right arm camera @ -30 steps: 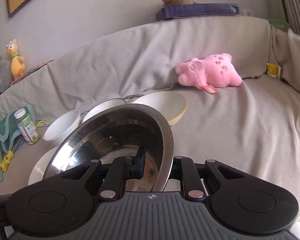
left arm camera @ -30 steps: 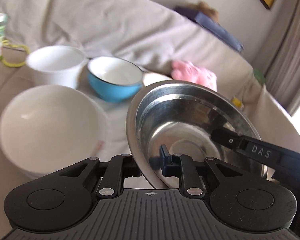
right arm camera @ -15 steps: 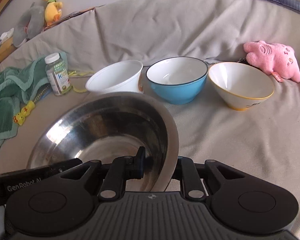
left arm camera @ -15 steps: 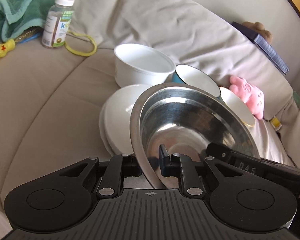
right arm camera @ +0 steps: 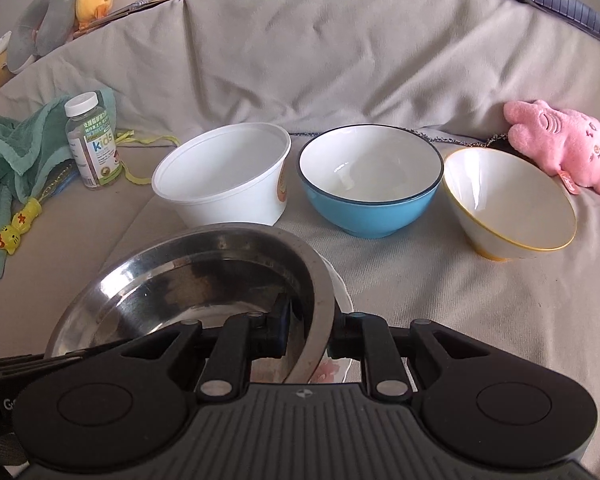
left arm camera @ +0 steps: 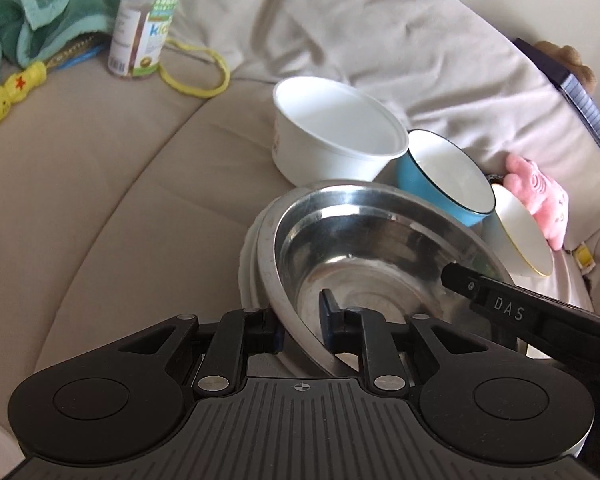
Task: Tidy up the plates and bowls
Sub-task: 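Carry the steel bowl with both tools over the white floral plate, then lower the steel bowl onto the floral plate and open both tools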
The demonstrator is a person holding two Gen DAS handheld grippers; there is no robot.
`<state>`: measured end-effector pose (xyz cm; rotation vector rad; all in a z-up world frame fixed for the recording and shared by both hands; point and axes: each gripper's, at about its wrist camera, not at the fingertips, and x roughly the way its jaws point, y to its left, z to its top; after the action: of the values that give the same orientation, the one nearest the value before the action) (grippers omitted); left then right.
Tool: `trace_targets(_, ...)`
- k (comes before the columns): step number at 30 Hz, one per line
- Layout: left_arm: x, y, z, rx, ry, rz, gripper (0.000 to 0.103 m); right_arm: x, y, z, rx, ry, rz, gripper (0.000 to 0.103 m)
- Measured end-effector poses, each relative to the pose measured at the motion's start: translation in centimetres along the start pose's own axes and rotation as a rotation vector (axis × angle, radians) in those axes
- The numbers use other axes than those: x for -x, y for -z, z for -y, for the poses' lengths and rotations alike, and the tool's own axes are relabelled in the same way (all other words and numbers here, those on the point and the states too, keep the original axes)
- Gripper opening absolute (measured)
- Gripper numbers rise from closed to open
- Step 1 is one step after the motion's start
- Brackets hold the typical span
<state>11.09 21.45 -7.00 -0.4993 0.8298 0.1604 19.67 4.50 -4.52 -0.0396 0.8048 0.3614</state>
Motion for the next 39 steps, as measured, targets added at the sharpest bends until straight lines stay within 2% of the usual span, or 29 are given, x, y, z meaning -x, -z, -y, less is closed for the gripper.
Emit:
trace_targets(3,-0.2,0.0,-0.5,0.017,0.030,-0.010,0.021,-0.4,-0.2,0.4,-0.018,-0.003,-0.021,0.017)
trace_targets(14,0.5,-0.3,-0.4,0.004,0.032,0.000,0.020,0.1,-0.1,0.5,-0.027,-0.017,-0.027,0.017)
trace_targets(17,0.7,-0.5,-0.6,0.014,0.027,0.006,0.023,0.4,0.0,0.6,-0.032,-0.019,-0.022,0.017)
trace_targets(21,1.3,-0.7,-0.6,0.016,0.021,0.034,0.022,0.9,-0.1,0.9,-0.036,-0.009,-0.002,0.018)
trace_targets(26,3.0,-1.6,-2.0,0.076,0.069,0.101,0.022,1.8,-0.5,1.3,-0.047,-0.013,0.027,0.017)
trace_targets(29,3.4,-2.1,-2.6,0.081,0.054,0.110,0.022,1.8,-0.6,1.7,-0.052,-0.011,0.032,0.018)
trace_targets(32,3.7,-2.3,-3.3,0.084,0.063,0.124,0.022,1.7,-0.4,2.1,-0.067,-0.019,0.019,0.025)
trace_targets(34,3.7,-2.4,-3.3,0.058,0.056,0.123,0.022,1.5,-0.2,2.3,-0.072,-0.036,0.006,0.037)
trace_targets(37,2.8,-2.8,-3.4,0.015,0.028,0.081,0.022,1.3,0.0,2.5,-0.087,-0.057,-0.004,0.038)
trace_targets(39,2.0,-3.0,-3.7,0.022,0.030,0.052,0.025,1.1,0.1,2.8,-0.104,-0.071,-0.013,0.041)
